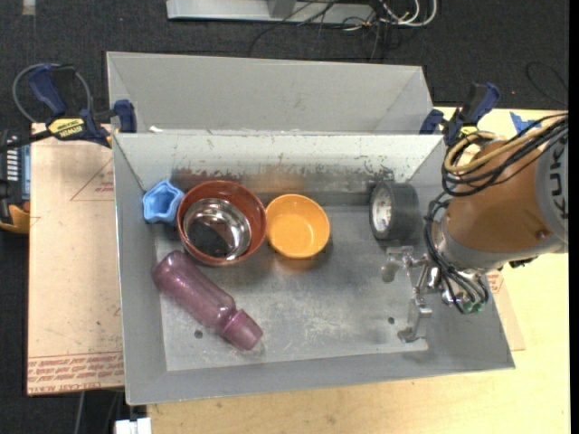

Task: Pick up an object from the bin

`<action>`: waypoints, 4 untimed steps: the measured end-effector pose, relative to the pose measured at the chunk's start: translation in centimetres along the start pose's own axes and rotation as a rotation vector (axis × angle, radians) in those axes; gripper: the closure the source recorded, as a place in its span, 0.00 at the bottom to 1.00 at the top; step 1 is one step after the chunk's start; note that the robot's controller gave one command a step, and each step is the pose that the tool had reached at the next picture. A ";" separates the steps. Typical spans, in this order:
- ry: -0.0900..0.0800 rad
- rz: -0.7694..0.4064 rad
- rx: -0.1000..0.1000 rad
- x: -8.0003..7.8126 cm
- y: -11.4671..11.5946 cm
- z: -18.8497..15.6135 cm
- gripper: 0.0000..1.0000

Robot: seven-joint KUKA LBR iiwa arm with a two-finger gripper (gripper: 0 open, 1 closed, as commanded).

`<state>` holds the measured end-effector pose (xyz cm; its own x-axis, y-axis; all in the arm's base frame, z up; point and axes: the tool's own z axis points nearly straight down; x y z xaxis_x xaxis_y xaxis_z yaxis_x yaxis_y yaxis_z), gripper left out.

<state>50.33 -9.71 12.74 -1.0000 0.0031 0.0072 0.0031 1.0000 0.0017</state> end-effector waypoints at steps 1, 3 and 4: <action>-0.008 -0.004 0.001 -0.2 0.1 -0.4 0.00; -0.015 0.147 0.000 -11.1 -2.3 -0.4 0.00; -0.007 0.137 -0.002 -14.8 -3.8 2.7 0.00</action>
Offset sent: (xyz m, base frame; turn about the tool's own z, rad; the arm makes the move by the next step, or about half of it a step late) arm 0.1039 -0.0186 -0.0574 -0.3248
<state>65.14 -13.57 9.98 -0.9902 0.1400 0.0002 0.1400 0.9901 0.0036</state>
